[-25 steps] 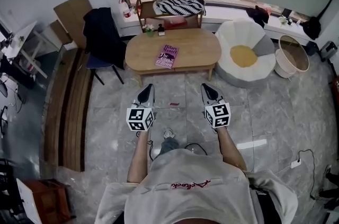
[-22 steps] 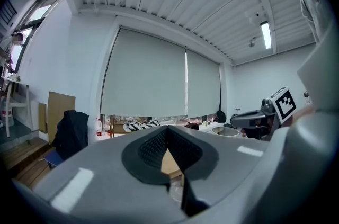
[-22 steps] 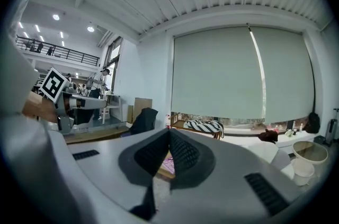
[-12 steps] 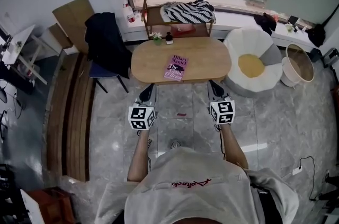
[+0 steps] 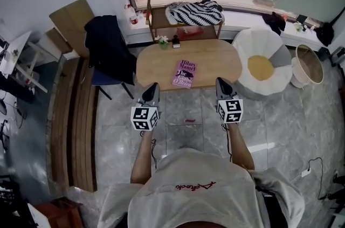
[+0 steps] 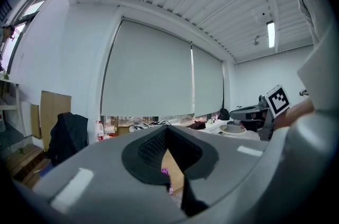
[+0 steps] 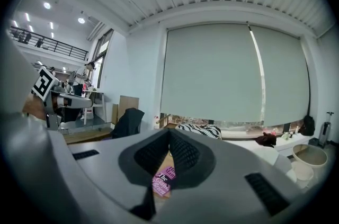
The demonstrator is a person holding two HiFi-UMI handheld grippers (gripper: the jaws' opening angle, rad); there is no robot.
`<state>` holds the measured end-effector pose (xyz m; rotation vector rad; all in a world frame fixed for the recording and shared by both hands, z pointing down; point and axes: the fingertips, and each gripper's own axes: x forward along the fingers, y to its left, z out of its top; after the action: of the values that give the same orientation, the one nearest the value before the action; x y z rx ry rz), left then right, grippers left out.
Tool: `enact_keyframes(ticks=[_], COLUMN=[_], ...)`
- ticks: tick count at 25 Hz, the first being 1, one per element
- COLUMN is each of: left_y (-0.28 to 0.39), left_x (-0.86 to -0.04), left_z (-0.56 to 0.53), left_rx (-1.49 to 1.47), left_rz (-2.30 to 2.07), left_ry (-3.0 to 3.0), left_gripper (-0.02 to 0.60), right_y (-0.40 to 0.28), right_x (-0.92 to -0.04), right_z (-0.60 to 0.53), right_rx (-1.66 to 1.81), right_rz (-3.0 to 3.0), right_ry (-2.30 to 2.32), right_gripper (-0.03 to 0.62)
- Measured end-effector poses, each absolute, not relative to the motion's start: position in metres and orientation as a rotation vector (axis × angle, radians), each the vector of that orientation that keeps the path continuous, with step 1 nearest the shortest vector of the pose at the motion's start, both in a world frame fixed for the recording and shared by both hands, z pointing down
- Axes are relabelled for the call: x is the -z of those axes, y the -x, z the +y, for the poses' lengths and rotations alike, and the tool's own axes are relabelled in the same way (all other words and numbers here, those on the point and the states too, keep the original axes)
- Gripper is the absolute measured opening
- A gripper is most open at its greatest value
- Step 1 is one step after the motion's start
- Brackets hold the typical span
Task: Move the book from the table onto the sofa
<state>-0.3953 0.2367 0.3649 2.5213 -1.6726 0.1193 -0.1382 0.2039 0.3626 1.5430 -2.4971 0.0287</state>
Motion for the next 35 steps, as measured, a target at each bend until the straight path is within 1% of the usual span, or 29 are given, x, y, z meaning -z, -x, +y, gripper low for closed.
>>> enact_keyframes(ticks=[8, 35], left_y=[0.402, 0.393], left_x=[-0.377, -0.381], left_z=[0.213, 0.21], left_rx=[-0.126, -0.127], left_rz=[-1.634, -1.622], left_ry=[-2.524, -2.545], left_gripper=[0.008, 0.008], right_y=[0.148, 0.16], right_x=[-0.378, -0.387], right_z=[0.189, 0.189], right_rx=[-0.057, -0.078], right_rz=[-2.473, -2.514], right_ry=[-1.549, -1.517], right_gripper=[0.008, 0.008])
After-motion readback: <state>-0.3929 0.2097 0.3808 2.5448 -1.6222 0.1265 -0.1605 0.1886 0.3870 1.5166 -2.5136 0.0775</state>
